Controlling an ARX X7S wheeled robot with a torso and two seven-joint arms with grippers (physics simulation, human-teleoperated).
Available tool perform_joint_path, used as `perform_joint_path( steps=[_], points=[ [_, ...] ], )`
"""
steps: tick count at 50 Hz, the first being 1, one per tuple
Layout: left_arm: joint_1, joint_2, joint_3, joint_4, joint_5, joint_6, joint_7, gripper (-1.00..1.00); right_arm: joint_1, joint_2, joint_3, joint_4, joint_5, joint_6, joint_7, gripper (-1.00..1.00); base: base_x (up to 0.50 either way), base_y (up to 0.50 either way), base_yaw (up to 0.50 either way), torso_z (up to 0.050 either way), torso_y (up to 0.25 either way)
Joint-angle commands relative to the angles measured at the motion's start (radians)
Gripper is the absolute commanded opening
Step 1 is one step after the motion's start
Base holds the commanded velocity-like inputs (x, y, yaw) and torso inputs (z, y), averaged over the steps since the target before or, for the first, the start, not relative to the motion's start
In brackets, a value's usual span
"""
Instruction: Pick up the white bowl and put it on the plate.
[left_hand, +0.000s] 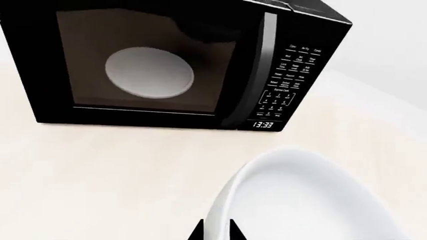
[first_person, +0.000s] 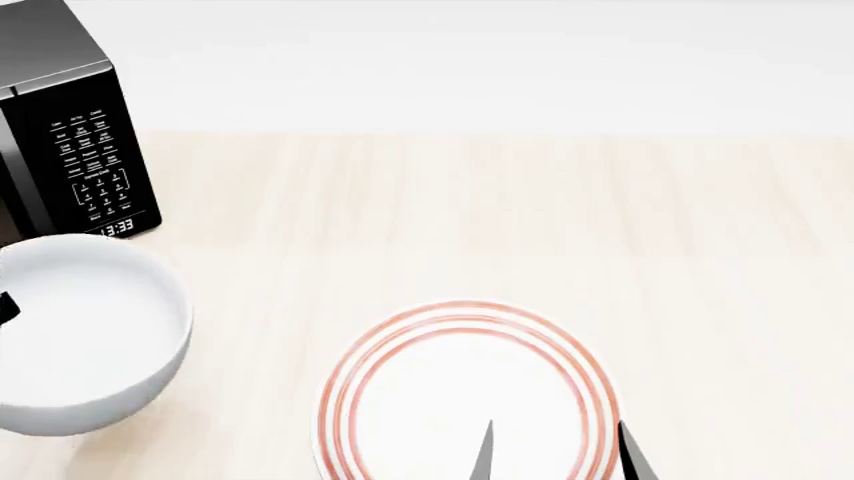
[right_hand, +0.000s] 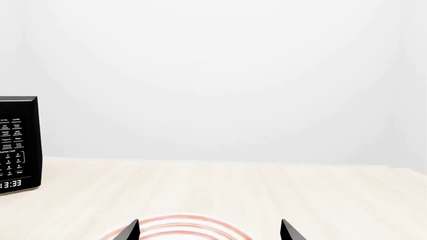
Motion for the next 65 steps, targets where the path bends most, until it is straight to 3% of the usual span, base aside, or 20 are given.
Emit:
perform_joint_path(
  steps=[1,21,65],
  points=[
    [-0.049,0.030,-0.057,0.080,-0.048,-0.070,0.001,-1.00,0.002,-0.017,0.021,0.007,-0.016,-0.006,-0.028,1.00,0.00,0.00,0.00,0.000,0.000],
    [-0.131,0.085,0.012,0.051,-0.068,-0.082,-0.004,-1.00,0.002,-0.014,0.015,0.014,-0.012,-0.013,-0.024,1.00,0.00,0.00,0.00,0.000,0.001],
    [-0.255,0.253,0.163,-0.300,-0.059,0.146,0.067,-1.00,0.008,-0.009,0.009,0.048,0.004,-0.031,-0.020,1.00,0.00,0.00,0.00,0.000,0.000]
  ],
)
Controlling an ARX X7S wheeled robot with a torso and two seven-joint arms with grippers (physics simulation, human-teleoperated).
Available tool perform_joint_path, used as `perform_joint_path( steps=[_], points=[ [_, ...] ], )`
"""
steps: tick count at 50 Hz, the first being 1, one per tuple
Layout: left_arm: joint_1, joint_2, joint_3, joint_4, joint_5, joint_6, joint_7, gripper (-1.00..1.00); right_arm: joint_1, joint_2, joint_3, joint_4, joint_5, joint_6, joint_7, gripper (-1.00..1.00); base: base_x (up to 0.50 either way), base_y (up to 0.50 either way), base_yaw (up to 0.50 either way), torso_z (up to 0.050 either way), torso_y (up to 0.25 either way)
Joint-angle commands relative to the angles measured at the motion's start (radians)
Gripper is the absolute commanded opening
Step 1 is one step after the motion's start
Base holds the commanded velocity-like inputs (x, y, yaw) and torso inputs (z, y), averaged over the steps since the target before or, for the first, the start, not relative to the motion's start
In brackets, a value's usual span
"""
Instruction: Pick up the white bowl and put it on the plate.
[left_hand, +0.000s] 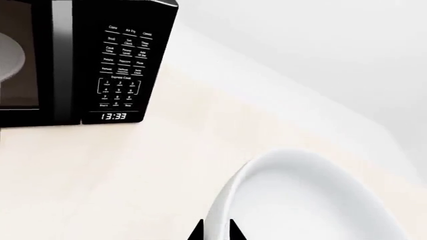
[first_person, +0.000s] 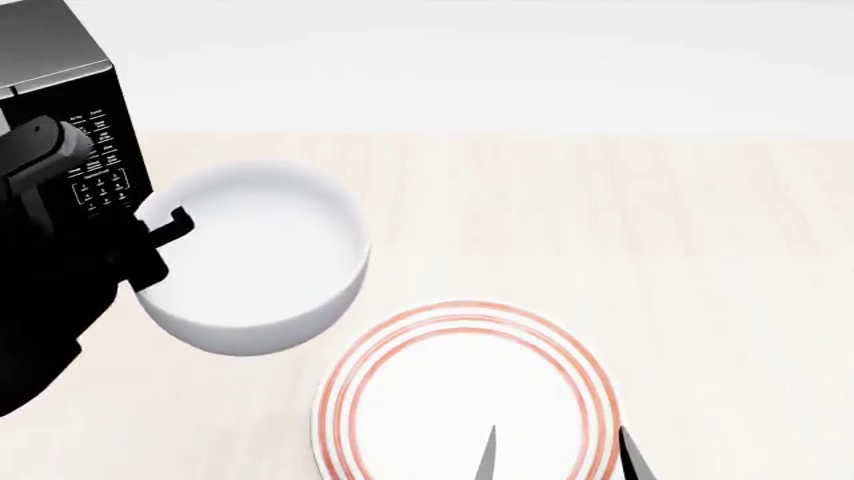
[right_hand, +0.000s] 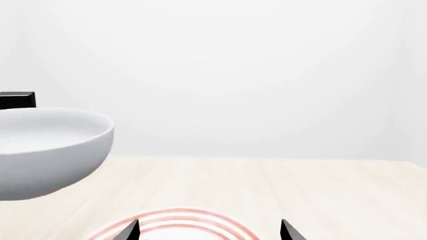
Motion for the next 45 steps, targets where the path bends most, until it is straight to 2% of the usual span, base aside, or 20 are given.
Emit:
perform_joint_path(
  steps=[1,13,24,45],
  points=[
    [-0.036,0.058,0.006,-0.079,-0.011,0.059,0.049,-1.00,0.003,-0.019,0.021,0.019,-0.017,-0.012,-0.029,1.00,0.00,0.00,0.00,0.000,0.000],
    [-0.030,0.084,0.064,-0.133,-0.048,0.112,0.054,-1.00,0.002,-0.018,0.016,0.024,-0.018,-0.015,-0.026,1.00,0.00,0.00,0.00,0.000,0.001],
    [-0.038,0.087,0.140,-0.202,-0.164,0.169,0.038,-1.00,0.001,-0.016,0.013,0.028,-0.019,-0.019,-0.023,1.00,0.00,0.00,0.00,0.000,0.001],
    [-0.038,0.081,0.285,-0.256,-0.293,0.261,0.009,-1.00,0.003,-0.010,0.012,0.032,-0.012,-0.023,-0.019,1.00,0.00,0.00,0.00,0.000,0.000]
  ],
)
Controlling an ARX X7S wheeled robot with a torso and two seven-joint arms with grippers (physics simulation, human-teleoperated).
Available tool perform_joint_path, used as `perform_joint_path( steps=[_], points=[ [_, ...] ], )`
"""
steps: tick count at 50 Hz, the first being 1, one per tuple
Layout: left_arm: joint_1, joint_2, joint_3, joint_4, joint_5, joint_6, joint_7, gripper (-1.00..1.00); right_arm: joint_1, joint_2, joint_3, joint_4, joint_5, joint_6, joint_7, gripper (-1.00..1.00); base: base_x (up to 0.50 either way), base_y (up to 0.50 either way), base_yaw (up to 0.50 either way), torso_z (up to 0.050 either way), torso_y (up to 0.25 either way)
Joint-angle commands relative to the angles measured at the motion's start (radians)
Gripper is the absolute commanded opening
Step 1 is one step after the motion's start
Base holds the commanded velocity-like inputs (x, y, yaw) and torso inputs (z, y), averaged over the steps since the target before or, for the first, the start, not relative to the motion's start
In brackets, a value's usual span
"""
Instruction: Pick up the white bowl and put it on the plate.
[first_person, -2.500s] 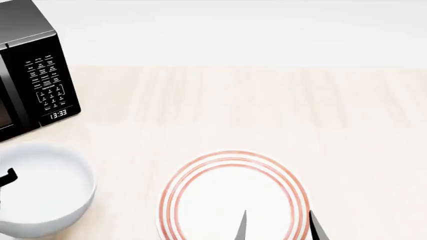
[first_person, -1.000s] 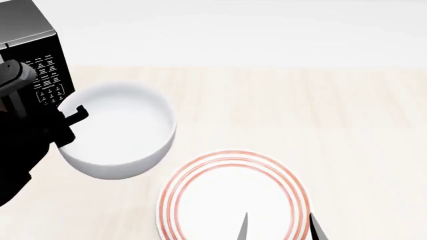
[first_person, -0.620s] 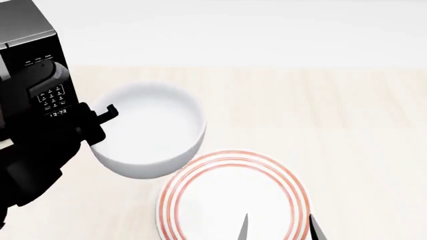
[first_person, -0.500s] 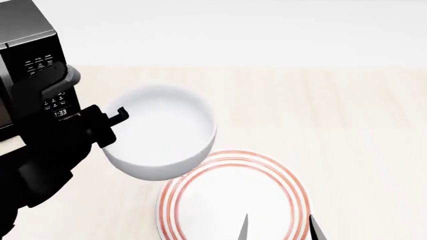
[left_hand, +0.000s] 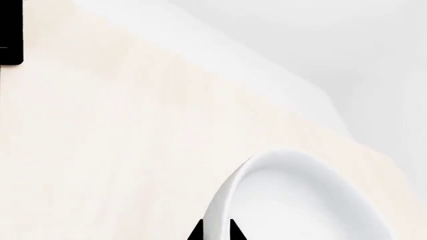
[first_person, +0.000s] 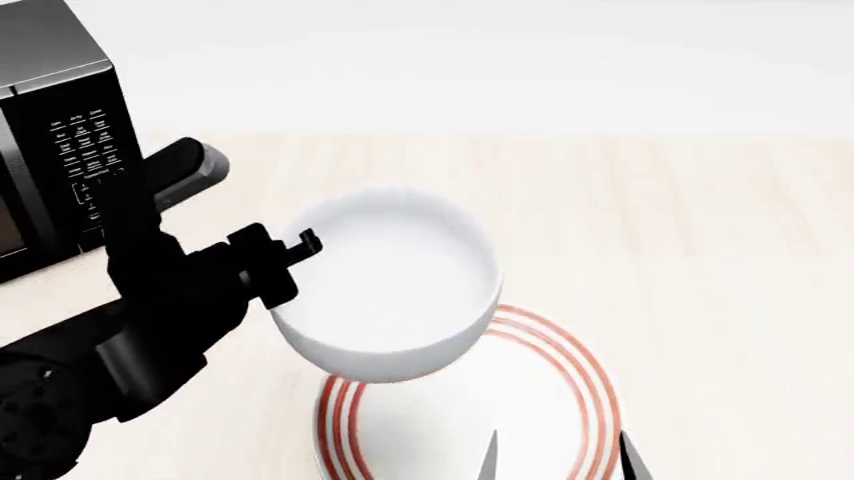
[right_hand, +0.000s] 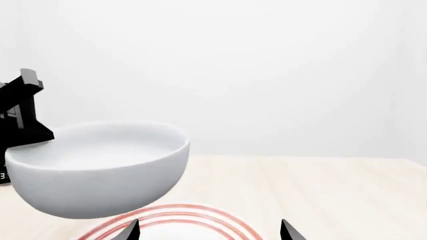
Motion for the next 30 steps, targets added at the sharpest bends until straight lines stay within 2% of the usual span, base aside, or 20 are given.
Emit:
perform_joint_path(
  steps=[1,30],
  points=[
    [-0.008,0.021,0.041,-0.026,-0.068,0.052,0.020,-1.00,0.002,-0.018,0.023,0.012,-0.015,-0.009,-0.029,1.00,0.00,0.00,0.00,0.000,0.000],
    [-0.035,0.025,0.246,-0.150,-0.233,0.201,0.029,-1.00,0.007,-0.015,0.015,0.029,-0.008,-0.013,-0.026,1.00,0.00,0.00,0.00,0.000,0.000]
  ],
)
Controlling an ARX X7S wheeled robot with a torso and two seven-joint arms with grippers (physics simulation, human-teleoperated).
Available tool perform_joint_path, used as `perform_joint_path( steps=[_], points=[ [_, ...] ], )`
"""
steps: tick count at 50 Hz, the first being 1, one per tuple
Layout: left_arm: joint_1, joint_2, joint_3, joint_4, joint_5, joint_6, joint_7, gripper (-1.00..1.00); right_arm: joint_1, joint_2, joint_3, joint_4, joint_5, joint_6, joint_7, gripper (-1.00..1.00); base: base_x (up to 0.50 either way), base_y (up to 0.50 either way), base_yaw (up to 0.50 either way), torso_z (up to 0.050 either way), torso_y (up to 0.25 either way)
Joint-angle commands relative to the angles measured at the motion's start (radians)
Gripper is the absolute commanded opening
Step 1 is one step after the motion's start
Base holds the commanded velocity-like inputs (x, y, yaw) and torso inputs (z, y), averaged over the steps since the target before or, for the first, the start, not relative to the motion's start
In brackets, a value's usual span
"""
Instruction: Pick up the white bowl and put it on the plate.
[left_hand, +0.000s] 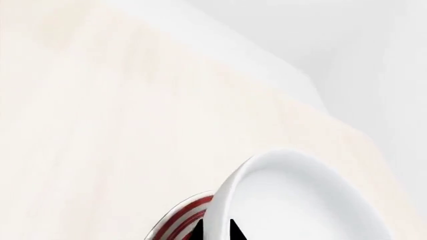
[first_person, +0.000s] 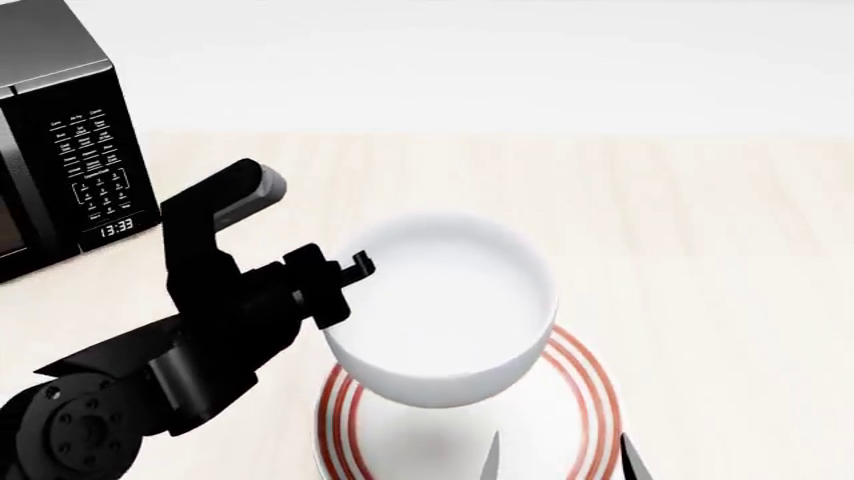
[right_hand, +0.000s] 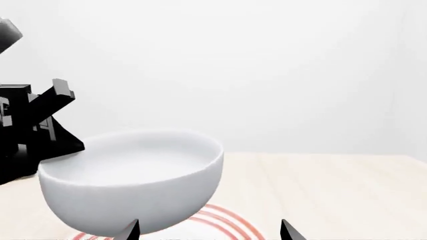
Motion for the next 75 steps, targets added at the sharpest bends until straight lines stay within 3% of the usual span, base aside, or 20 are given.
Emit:
perform_joint_path(
  steps=[1,75],
  points=[
    [-0.020,0.022,0.050,-0.040,-0.068,0.065,0.036,-1.00,0.001,-0.018,0.021,0.011,-0.017,-0.006,-0.028,1.00,0.00,0.00,0.00,0.000,0.000],
    [0.002,0.008,0.268,-0.117,-0.261,0.231,0.044,-1.00,0.005,-0.004,0.007,0.018,-0.008,-0.015,-0.014,1.00,0.00,0.00,0.00,0.000,0.001]
  ],
)
